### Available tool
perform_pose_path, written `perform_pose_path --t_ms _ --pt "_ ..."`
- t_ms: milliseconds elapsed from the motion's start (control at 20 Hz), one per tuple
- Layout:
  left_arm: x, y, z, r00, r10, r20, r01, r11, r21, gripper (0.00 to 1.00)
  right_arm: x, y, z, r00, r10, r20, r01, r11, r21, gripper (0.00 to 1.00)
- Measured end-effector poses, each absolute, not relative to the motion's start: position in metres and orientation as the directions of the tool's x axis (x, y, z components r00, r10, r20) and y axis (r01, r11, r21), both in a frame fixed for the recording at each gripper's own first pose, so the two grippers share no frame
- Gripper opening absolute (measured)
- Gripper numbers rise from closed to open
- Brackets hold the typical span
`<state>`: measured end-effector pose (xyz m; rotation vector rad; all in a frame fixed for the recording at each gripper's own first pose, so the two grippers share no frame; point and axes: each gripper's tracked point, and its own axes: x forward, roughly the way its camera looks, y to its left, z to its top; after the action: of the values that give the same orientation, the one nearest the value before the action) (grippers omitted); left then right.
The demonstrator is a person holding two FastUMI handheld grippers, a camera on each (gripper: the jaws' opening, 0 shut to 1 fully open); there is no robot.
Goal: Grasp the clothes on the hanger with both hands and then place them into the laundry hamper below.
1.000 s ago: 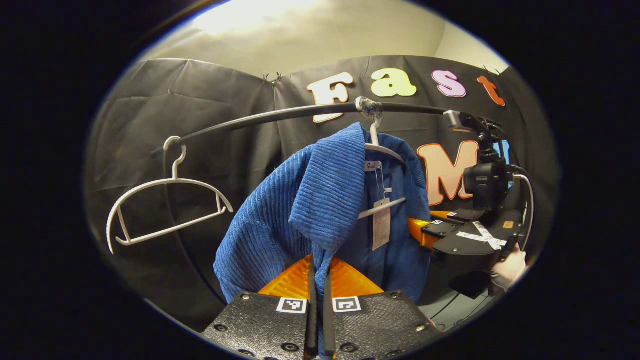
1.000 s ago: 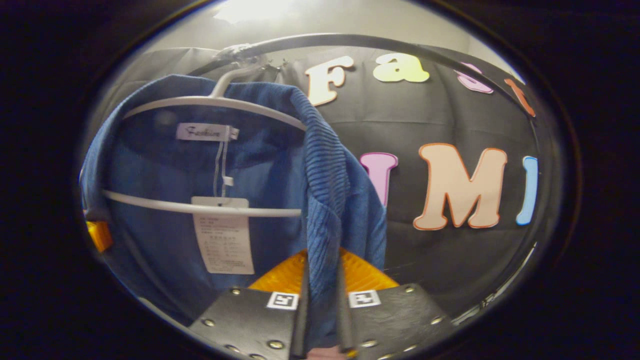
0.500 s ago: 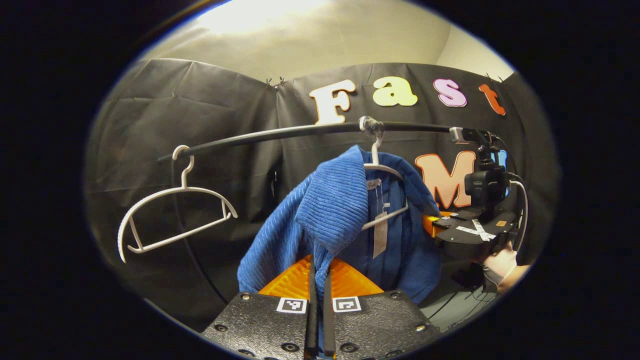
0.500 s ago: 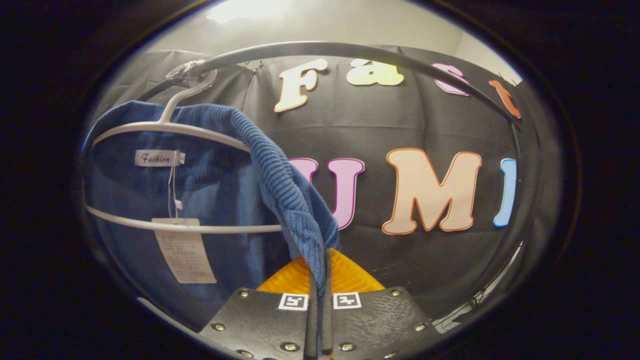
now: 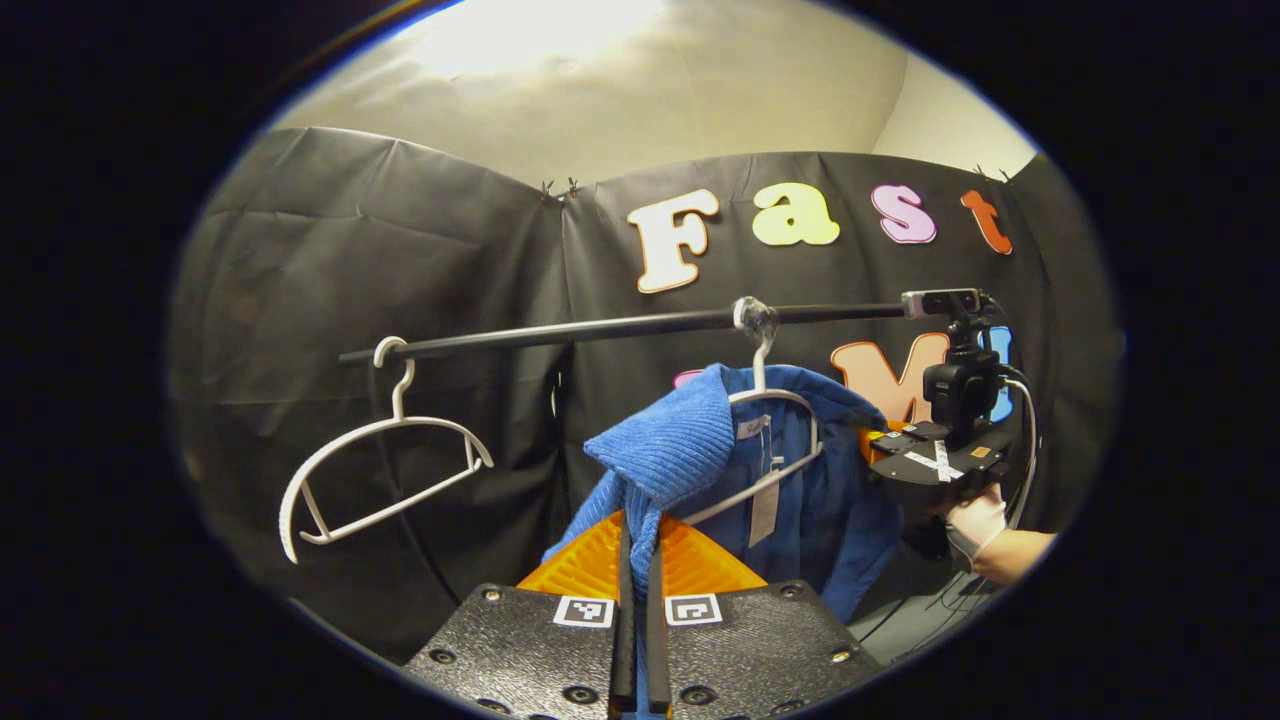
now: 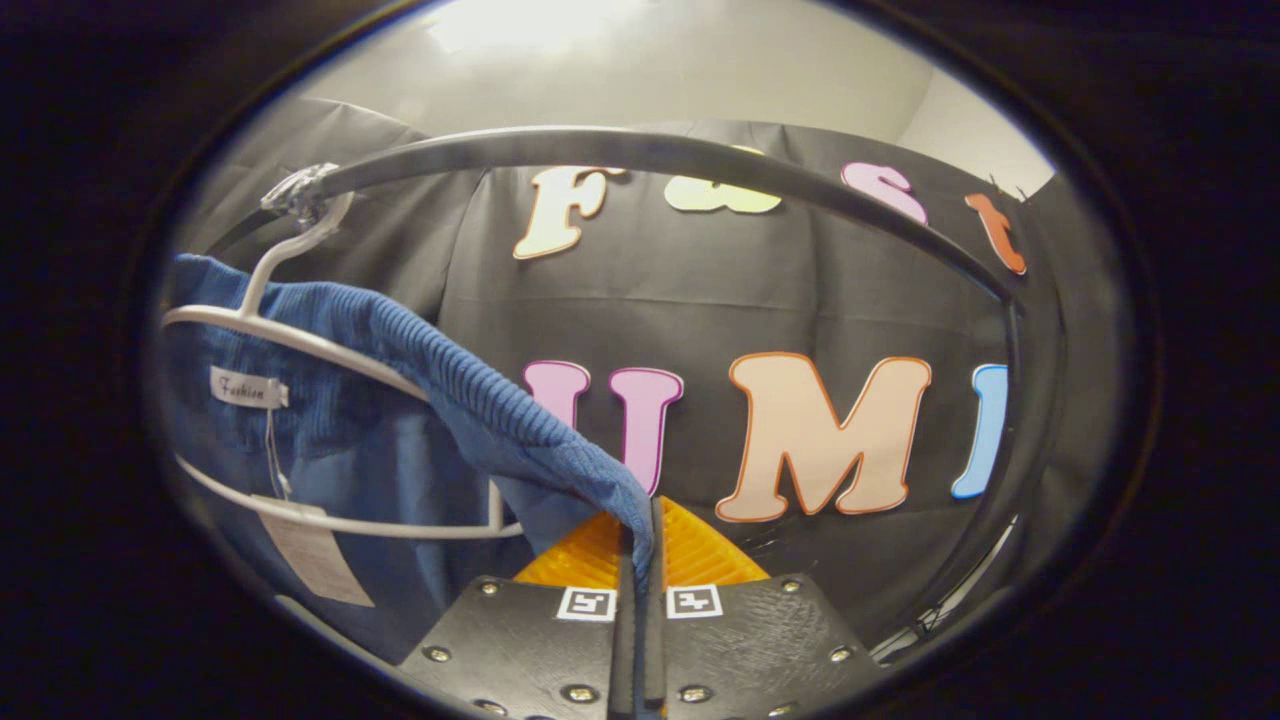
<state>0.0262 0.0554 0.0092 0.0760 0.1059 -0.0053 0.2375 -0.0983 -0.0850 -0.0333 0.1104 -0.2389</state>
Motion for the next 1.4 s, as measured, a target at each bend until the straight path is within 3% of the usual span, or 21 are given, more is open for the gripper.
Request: perform_pose_path --t_ms 700,1400 --pt "0.032 0.089 0.052 0.997 0.045 -0.058 -0.042 0.998 0.044 0.03 0.276 -0.103 -0.068 0.966 -0.26 0.015 0.26 0.959 -0.115 0.04" --pt "0.042 0.108 0.063 0.994 -0.028 -0.102 0.017 0.994 -0.106 0.03 0.288 -0.086 -0.08 0.982 -0.189 0.01 0.189 0.974 -0.127 0.04"
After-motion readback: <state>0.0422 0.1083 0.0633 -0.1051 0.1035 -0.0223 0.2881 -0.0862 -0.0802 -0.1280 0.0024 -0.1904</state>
